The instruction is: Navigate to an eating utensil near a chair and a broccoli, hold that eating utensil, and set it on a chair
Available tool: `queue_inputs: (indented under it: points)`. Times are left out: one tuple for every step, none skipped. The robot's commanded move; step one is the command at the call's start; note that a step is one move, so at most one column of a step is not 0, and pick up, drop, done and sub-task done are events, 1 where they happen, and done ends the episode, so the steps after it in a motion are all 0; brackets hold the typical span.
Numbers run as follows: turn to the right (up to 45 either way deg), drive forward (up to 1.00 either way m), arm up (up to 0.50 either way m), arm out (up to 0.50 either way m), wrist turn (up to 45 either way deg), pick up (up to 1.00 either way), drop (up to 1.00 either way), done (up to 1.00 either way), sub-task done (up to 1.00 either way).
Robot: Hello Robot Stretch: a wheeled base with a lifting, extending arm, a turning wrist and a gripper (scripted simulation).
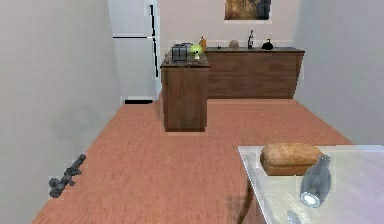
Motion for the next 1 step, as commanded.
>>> queue_inputs:
  points:
    - [0.0,0.00,0.00,0.00,-15.0,0.00,0.00,0.00,0.00]
